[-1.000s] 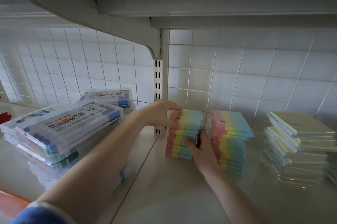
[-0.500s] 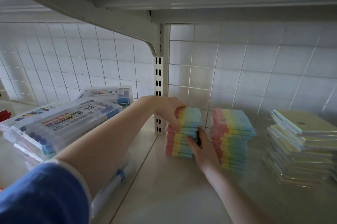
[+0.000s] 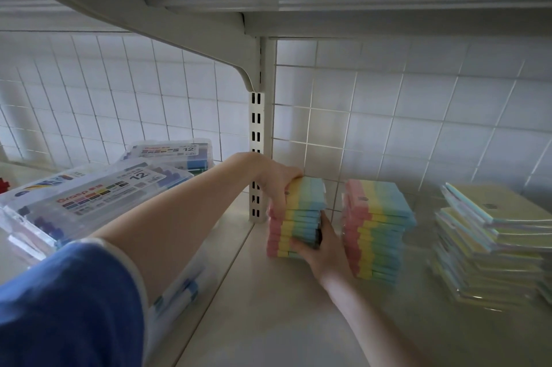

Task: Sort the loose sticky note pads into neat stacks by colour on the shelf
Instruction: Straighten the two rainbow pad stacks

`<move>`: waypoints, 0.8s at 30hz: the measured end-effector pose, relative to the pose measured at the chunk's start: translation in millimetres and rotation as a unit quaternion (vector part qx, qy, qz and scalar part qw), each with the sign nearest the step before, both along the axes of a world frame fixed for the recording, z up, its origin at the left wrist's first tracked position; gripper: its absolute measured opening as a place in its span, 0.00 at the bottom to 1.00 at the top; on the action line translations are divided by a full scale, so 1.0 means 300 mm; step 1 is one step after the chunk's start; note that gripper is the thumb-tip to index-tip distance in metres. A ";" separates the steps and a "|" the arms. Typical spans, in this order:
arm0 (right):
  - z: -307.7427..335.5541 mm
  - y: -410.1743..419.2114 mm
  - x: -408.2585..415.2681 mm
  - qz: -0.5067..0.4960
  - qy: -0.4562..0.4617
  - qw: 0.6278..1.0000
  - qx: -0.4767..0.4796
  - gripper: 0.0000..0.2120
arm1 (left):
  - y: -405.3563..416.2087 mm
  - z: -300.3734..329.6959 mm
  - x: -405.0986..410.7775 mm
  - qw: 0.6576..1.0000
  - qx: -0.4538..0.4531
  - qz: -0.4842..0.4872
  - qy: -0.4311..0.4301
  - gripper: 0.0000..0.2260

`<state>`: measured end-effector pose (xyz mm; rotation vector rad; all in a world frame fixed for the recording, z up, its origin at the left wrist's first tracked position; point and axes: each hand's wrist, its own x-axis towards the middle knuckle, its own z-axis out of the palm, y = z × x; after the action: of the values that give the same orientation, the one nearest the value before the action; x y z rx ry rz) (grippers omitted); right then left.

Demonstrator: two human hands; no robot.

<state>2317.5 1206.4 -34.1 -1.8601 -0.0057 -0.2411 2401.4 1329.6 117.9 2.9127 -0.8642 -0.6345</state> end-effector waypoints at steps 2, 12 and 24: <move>-0.003 -0.001 0.001 0.000 0.003 1.000 0.010 0.40 | -0.004 0.000 0.007 1.000 0.001 -0.002 0.002 0.36; -0.012 0.004 0.005 -0.001 -0.001 0.999 0.033 0.39 | 0.001 0.000 0.002 1.000 0.005 -0.009 0.018 0.44; -0.007 0.002 -0.002 0.011 0.009 0.999 0.039 0.39 | 0.004 -0.022 -0.028 0.999 0.005 -0.032 -0.016 0.47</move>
<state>2316.8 1207.1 -36.2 -1.7841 -0.0043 -0.2065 2392.9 1330.9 111.4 2.9228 -0.9647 -0.5994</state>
